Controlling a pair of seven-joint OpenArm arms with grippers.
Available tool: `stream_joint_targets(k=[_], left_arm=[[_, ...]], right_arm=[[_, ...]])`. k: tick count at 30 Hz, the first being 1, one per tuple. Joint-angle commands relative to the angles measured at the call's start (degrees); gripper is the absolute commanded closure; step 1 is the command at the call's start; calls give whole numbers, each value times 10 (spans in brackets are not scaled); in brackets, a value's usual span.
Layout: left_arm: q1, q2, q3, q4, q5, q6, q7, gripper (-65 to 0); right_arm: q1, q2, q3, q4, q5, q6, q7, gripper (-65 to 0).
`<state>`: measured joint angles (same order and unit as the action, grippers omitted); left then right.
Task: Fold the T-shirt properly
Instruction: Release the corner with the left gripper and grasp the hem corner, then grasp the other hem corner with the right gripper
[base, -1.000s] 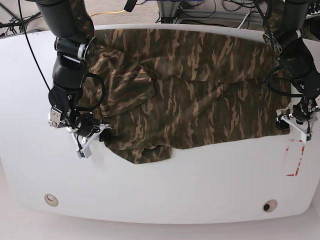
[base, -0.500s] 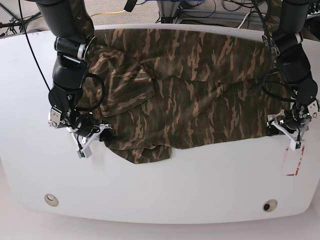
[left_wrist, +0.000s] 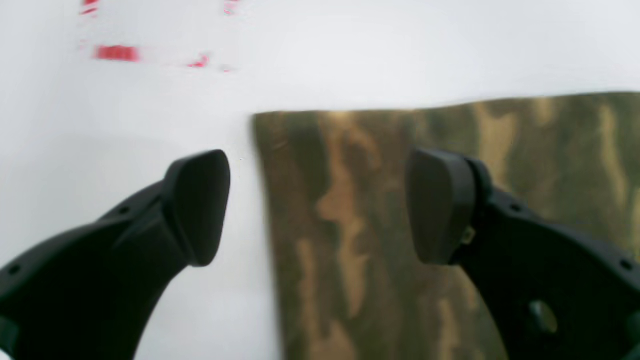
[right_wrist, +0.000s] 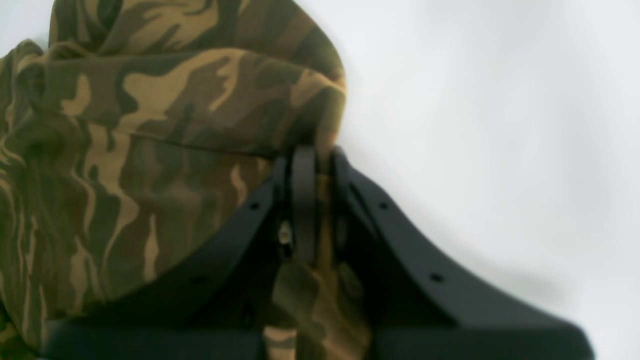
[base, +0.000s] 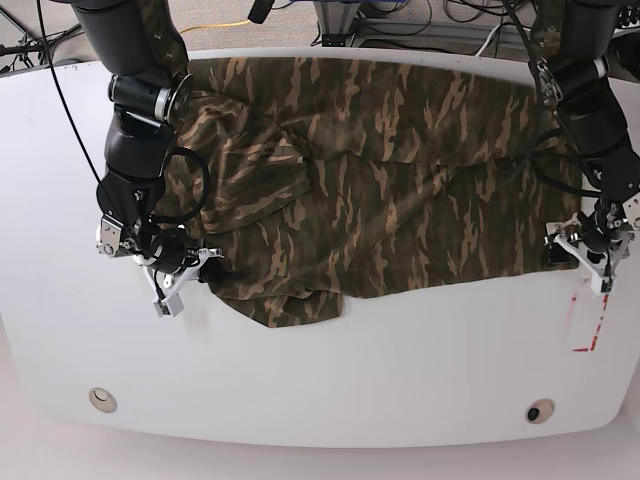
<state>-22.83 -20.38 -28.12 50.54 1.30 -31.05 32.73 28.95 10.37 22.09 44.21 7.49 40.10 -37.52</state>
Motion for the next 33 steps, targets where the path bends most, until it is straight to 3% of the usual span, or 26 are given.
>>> stream_joint_targets(k=[1, 17, 21, 23, 28, 30, 33], left_arm=[[-17, -16, -2, 1, -8, 1, -15, -512], [-46, -19, 0, -118, -10, -1, -53, -512], [-48, 1, 0, -103, -9, -1, -53, -494], [-48, 3, 1, -94, -6, 1, -55, -418], [-54, 3, 13, -91, -6, 1, -61, -67], [-67, 2, 22, -94, -6, 1, -63, -24], [-75, 1, 39, -91, -6, 1, -63, -19]], right_arm=[[12, 7, 0, 8, -9, -1, -7, -21], [12, 7, 0, 8, -9, -1, -7, -21], [12, 7, 0, 8, -9, -1, -7, -21], [12, 7, 0, 8, -9, -1, -7, -21], [13, 15, 0, 8, -9, -1, -7, -21], [16, 15, 0, 8, -9, -1, -7, -19], [22, 15, 0, 8, -9, -1, -7, -6]])
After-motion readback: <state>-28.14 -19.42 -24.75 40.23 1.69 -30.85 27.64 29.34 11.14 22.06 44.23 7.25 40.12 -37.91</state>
